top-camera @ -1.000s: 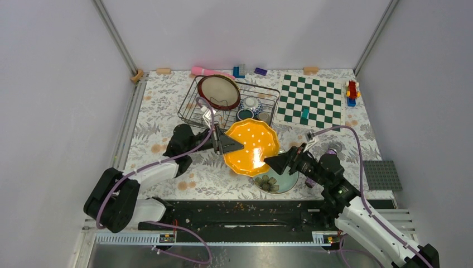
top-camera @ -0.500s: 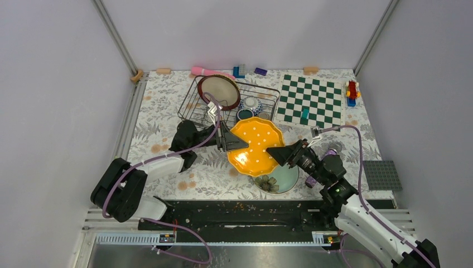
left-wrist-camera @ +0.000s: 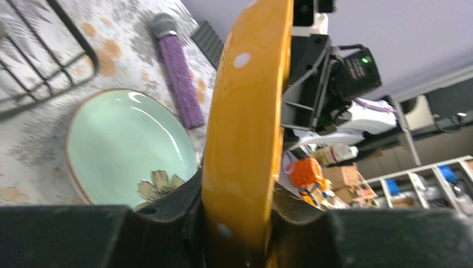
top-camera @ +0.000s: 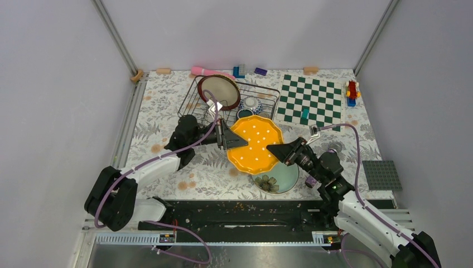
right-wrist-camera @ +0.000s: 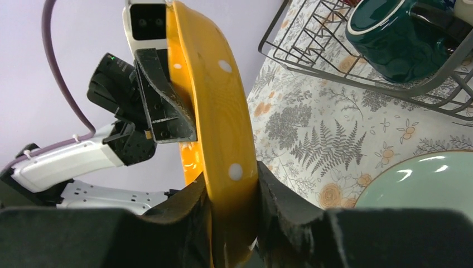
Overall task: Unload the mixed dishes from the dish rack
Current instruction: Place the plate at the center of the board.
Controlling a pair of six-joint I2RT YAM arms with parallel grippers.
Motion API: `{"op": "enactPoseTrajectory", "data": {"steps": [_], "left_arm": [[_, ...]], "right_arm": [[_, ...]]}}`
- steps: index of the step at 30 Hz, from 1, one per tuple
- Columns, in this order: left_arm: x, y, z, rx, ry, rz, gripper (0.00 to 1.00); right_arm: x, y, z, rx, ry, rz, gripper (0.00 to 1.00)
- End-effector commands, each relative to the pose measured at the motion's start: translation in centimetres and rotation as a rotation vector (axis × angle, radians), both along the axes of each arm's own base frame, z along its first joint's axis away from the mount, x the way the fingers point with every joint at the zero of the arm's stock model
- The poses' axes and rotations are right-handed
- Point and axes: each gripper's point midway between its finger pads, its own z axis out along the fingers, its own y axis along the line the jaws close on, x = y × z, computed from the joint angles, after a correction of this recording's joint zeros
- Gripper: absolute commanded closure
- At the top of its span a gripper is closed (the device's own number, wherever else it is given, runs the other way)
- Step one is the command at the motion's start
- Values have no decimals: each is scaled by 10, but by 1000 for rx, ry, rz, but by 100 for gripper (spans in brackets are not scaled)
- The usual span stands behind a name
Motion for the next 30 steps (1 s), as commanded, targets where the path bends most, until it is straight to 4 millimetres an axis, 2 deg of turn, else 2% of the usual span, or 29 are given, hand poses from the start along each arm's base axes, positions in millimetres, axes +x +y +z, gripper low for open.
{"op": "enactPoseTrajectory", "data": {"steps": [1, 4, 5, 6, 9, 14, 19, 24, 30], "left_arm": [[20, -5, 36, -47, -164, 81, 61], [21, -4, 34, -44, -165, 89, 24], [21, -4, 34, -39, -165, 92, 8], [22, -4, 34, -35, -168, 94, 2], [24, -1, 34, -23, -183, 118, 1], [38, 10, 26, 62, -201, 234, 1], [57, 35, 19, 166, -236, 425, 1], [76, 76, 14, 274, -257, 672, 1], [93, 142, 12, 371, -242, 1035, 1]], "right_arm": [[-1, 1, 33, 99, -81, 5, 100], [-1, -2, 35, 118, -89, -12, 100], [-1, -3, 36, 123, -89, -17, 100], [-1, -4, 36, 128, -90, -24, 100], [-2, -7, 38, 139, -95, -32, 100], [-4, -10, 40, 168, -89, -40, 100], [-8, -13, 34, 154, -73, -43, 100], [-12, -24, 20, 126, -44, -84, 100], [-10, -47, -14, 21, 56, -205, 100]]}}
